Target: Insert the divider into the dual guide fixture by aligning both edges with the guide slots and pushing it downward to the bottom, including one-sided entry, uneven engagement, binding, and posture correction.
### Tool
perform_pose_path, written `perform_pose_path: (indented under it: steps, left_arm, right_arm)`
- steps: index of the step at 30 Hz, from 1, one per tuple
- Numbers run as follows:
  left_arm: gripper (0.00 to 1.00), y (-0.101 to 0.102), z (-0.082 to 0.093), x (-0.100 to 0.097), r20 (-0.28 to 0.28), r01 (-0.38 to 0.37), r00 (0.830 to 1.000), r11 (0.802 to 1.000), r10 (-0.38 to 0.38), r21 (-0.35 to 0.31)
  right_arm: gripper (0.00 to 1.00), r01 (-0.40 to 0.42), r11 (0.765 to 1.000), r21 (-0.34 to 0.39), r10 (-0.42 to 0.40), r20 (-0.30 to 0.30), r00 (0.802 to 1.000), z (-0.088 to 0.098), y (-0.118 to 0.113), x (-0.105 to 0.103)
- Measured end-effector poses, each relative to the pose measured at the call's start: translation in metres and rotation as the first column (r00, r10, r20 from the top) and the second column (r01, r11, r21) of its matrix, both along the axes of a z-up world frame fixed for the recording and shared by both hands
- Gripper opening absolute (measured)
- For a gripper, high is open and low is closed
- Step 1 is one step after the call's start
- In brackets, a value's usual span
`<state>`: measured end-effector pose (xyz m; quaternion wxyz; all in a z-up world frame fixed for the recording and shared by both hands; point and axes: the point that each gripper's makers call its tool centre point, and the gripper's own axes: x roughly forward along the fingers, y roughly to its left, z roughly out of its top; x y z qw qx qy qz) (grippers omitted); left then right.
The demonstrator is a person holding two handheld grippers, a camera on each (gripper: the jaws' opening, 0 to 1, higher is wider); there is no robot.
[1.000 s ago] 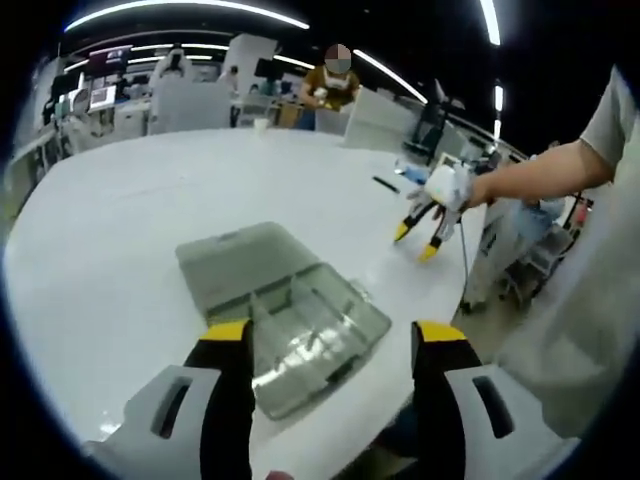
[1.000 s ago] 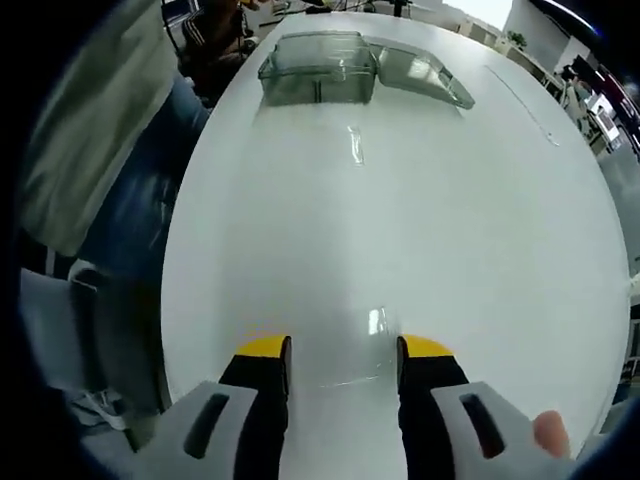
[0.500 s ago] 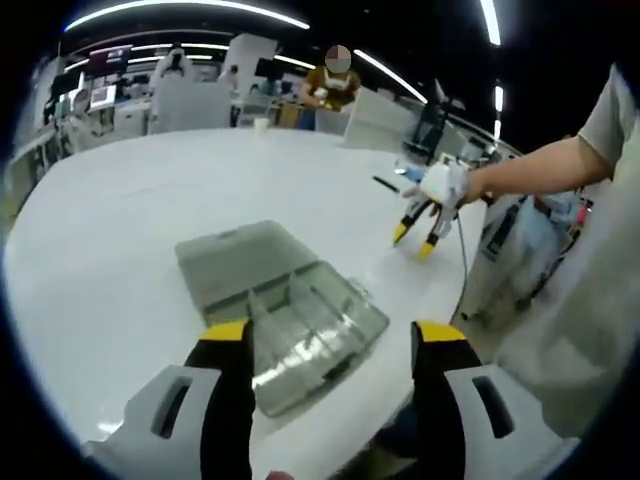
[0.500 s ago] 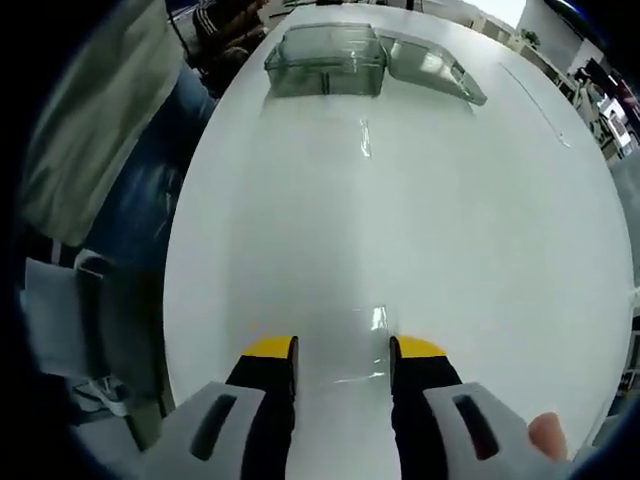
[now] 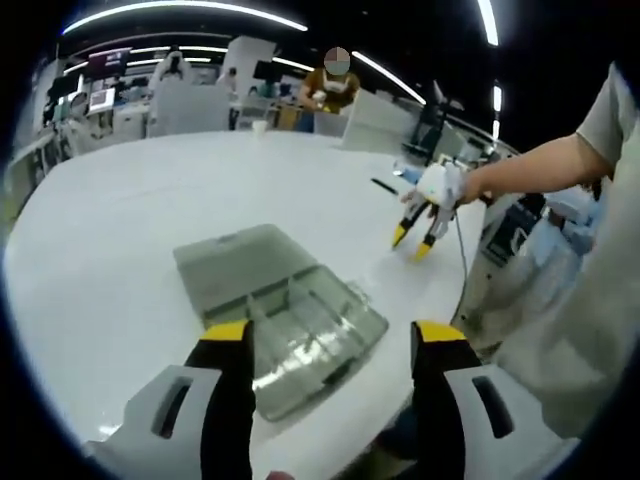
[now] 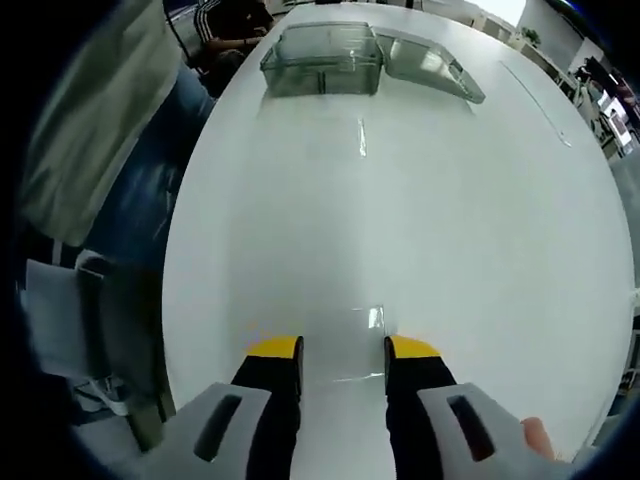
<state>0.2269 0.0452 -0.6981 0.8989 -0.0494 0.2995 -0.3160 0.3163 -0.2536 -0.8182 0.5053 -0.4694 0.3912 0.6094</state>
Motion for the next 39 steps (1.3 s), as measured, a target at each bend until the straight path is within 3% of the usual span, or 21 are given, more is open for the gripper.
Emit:
perform_pose_path:
  steps: [39]
  left_arm:
    - [0.62,0.007,0.000,0.001,-0.003,-0.005,1.000,1.000,0.005,0.007]
  right_arm:
    - [0.27,0.024,1.000,0.014,-0.024,0.003,1.000,0.004,0.012,0.000]
